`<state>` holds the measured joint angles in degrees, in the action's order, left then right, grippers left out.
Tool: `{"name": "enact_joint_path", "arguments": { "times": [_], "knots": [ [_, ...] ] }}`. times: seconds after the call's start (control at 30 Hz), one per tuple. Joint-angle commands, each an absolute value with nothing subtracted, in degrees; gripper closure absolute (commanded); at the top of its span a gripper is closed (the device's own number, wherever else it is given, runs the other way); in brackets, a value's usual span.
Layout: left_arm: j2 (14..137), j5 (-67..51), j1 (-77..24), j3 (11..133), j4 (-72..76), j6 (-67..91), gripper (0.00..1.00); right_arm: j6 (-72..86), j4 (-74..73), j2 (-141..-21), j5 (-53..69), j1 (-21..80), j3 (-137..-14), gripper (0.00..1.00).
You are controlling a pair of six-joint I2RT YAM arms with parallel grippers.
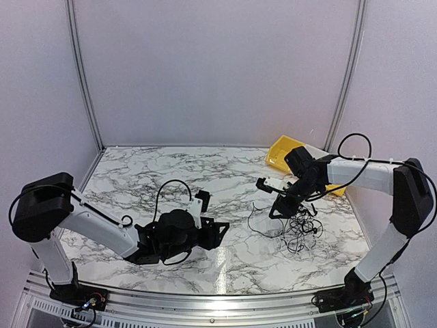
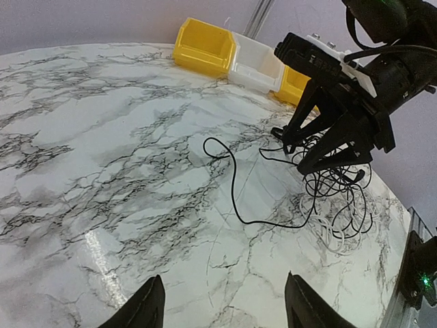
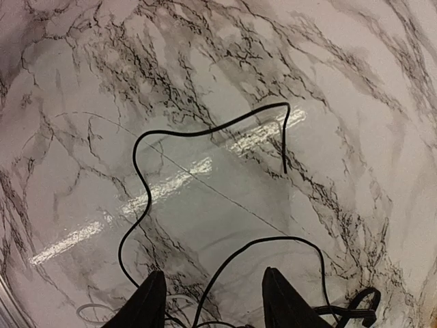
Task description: Untangle the cables
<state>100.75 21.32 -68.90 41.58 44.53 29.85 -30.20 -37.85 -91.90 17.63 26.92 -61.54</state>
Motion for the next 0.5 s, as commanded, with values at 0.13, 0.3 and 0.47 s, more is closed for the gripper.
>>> {"name": "enact_joint_path", "arguments": {
  "times": [0.13, 0.3, 0.47],
  "knots": [
    [109.8, 15.37, -69.17, 49.62, 44.21, 32.03, 0.39, -27.54, -40.72, -90.87, 12.61, 26.27, -61.73, 0.59],
    [113.87, 12.94, -69.39, 55.11, 44.13, 30.92, 0.4, -27.27, -41.45, -93.0, 13.42, 26.1, -61.85, 0.77],
    [117.59, 10.63, -69.65, 60.24, 44.12, 29.49, 0.4, -26.18, -41.94, -94.13, 13.74, 25.38, -62.58, 0.84]
  ]
}}
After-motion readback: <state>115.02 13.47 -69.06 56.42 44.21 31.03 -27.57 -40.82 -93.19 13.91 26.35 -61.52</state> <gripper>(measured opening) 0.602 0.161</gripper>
